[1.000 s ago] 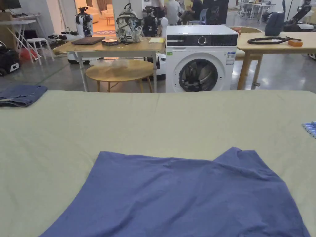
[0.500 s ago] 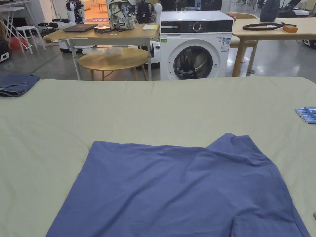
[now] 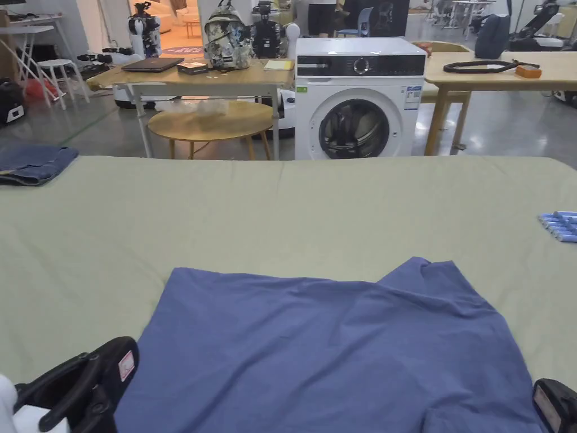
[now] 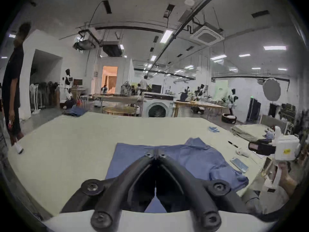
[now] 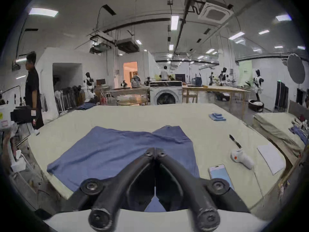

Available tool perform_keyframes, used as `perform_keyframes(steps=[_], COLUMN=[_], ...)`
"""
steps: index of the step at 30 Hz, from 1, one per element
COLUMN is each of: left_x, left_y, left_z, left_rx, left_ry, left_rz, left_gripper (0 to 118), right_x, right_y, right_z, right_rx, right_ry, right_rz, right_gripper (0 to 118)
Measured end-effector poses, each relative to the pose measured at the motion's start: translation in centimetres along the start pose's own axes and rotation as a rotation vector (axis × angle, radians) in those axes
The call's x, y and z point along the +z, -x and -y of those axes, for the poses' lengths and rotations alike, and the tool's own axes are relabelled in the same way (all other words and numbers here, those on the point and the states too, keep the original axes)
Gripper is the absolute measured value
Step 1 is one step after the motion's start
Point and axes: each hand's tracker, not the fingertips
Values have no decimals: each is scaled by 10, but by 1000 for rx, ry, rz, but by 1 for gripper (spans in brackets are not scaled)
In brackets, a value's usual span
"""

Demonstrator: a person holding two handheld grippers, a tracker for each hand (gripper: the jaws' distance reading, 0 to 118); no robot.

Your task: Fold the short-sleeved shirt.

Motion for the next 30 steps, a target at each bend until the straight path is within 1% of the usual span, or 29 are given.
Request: perform_keyframes(steps=[3,5,6,7,8,11,12,15,20,21,22,24,25,26,28,29,30], left_x=[5,13,17,19,20,23,20,6,-26,-29,-24,-26,-28,-27,-33,-35,-33], left_y=[18,40,52,64,77,108,118,133,150,148,142,138,137,131,122,118,129], left_z=[6,11,15,20,30,72,85,122,170,177,176,166,164,163,165,164,167], left_rx=[62,115,104,85,63,22,45,83,131,129,77,86,94,112,84,63,51], left_ry=[12,45,78,125,192,309,375,462,623,635,586,607,615,630,674,678,688], left_rz=[-3,-31,-56,-74,-77,-152,-145,-162,-172,-172,-215,-200,-190,-172,-185,-188,-189], left_gripper=[0,0,9,41,57,57,57,57,56,51,44,24,11,3,0,0,0], right_x=[-1,0,0,0,0,-4,-5,-5,3,6,8,15,20,22,25,28,30], right_y=[-1,-4,-7,-10,-14,-24,-26,-29,-37,-39,-41,-46,-50,-54,-63,-64,-67], right_z=[3,6,8,12,16,29,32,36,38,38,39,42,46,50,60,66,75], right_rx=[-9,-19,-32,-54,-88,-152,-158,-184,-195,-206,-220,-239,-248,-258,-273,-267,-249], right_ry=[7,21,29,38,55,102,115,145,152,151,151,157,158,165,205,215,223], right_rz=[-16,-18,-24,-32,-45,-44,-41,-45,-20,-14,-4,25,44,60,113,152,191], right_gripper=[0,0,0,0,0,0,0,0,0,0,0,0,0,0,0,10,36])
